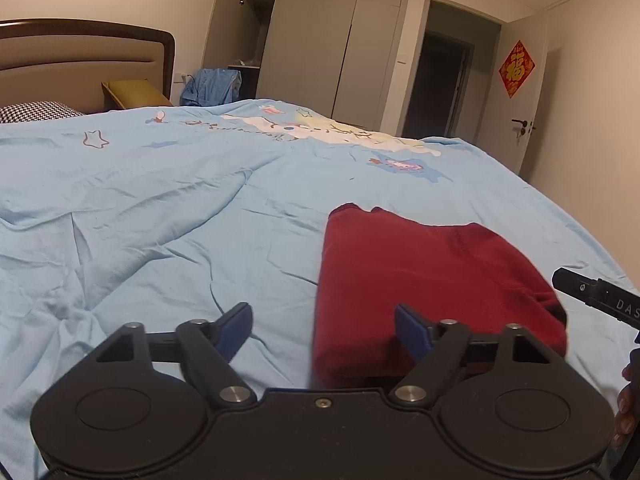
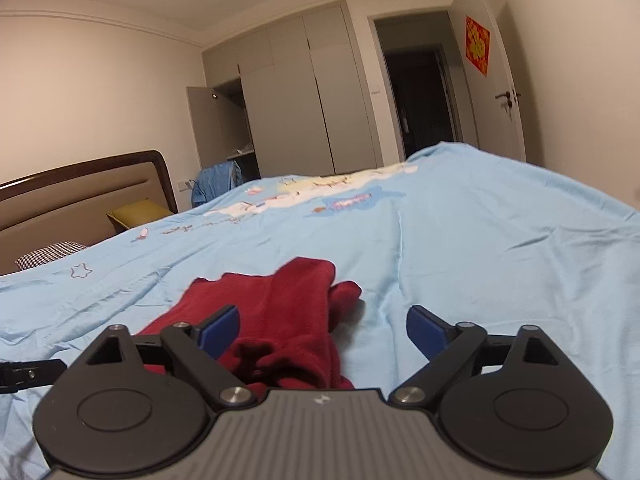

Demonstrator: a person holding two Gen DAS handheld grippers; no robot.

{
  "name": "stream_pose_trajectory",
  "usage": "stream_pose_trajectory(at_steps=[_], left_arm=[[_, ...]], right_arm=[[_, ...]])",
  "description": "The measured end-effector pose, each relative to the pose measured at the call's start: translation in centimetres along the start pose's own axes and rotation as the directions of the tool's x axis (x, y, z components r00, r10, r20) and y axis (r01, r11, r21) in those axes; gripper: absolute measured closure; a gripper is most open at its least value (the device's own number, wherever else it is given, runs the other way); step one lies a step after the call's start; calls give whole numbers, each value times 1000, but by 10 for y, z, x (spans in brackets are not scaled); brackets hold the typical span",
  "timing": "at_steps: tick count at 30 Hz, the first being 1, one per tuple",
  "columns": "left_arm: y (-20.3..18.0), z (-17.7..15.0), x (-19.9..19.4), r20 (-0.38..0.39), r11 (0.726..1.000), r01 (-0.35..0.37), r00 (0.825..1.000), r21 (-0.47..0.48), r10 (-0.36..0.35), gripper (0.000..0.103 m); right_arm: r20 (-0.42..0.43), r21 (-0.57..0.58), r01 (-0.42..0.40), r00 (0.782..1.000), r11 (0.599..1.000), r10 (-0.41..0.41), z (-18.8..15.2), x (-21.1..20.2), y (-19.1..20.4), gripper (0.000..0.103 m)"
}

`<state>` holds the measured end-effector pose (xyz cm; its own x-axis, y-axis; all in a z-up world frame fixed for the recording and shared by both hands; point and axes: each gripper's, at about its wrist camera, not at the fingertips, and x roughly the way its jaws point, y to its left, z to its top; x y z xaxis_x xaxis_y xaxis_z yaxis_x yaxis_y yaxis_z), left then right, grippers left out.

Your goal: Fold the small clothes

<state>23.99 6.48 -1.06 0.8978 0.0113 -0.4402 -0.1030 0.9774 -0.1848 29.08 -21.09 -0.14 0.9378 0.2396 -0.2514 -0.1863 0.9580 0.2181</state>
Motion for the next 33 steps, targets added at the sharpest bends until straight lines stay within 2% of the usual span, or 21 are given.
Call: stream_pose_trajectory(at_steps=[2, 5, 12, 19, 23, 27, 33], left_arm=[[-5, 0, -11, 8, 1000, 13, 1000, 3, -13, 12], [-10, -1, -30, 30, 1000, 22, 999, 9, -22, 2], [-17, -11, -73, 65, 998, 42, 997, 38, -45, 1], [-15, -36, -108, 69, 996, 39, 997, 85, -45, 1], [-11, -61, -123, 62, 994, 39, 997, 103, -46, 1], [-11, -85, -131, 63, 990, 38, 997, 134, -47, 1], [-14, -97, -138, 78, 985, 33, 996, 168, -47, 1]], right_arm=[[34, -15, -5, 999, 1000, 5, 1, -17, 6, 0], [75, -33, -13, 997, 999, 16, 1, -43, 14, 0], [147, -95, 7, 989, 995, 7, -9, -101, 27, 0], [146, -95, 30, 989, 995, -15, -33, -150, 31, 0], [127, -120, 47, 991, 992, -32, -57, -169, 38, 0], [142, -131, 91, 987, 987, -72, -81, -183, 44, 0], [167, -165, 106, 983, 981, -78, -90, -193, 50, 0]])
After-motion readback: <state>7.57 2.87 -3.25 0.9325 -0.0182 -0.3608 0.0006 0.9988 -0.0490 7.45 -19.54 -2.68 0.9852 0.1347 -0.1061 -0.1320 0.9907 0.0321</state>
